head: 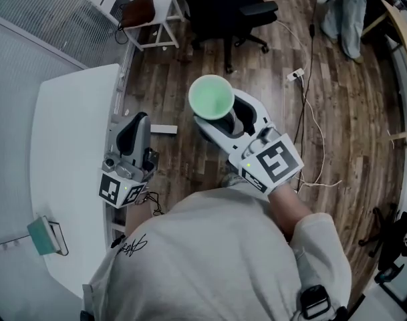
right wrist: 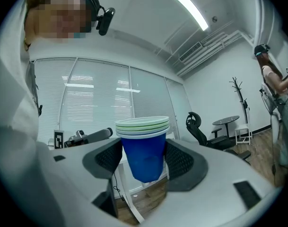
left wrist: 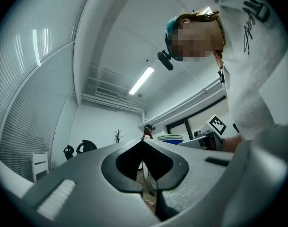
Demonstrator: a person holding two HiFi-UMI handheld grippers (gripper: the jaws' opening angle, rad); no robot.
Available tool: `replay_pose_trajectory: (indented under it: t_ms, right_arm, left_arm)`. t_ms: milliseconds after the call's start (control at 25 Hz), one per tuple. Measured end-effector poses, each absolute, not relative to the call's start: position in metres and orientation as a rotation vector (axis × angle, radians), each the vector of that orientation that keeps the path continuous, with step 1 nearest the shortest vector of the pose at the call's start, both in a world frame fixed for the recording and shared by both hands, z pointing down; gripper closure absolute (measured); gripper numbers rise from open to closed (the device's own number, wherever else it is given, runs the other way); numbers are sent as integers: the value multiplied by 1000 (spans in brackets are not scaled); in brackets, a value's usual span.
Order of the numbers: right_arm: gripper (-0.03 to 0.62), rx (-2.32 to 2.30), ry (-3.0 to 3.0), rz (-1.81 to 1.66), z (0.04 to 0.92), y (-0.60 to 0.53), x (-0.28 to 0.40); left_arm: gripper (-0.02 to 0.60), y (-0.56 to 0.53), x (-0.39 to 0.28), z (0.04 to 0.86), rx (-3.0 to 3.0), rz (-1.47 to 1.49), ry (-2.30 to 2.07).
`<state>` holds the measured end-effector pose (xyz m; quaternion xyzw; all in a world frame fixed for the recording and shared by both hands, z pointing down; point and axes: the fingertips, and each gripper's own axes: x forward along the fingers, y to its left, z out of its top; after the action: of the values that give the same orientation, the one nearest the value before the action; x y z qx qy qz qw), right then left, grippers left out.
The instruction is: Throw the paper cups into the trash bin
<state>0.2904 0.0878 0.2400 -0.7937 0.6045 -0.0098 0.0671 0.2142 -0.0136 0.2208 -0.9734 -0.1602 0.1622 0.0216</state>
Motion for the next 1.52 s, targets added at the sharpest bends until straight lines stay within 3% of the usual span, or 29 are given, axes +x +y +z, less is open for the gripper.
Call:
replay_pose_trajectory:
  t_ms: [480, 1520]
  right_arm:
    - [310, -2387, 1852, -48, 245, 139, 351]
    - [312, -2351, 1825, -161, 314, 63, 383]
  left_arm:
    - [578, 41, 284, 226, -3011, 480, -552]
    - [578, -37, 313, 309, -3150, 261, -567]
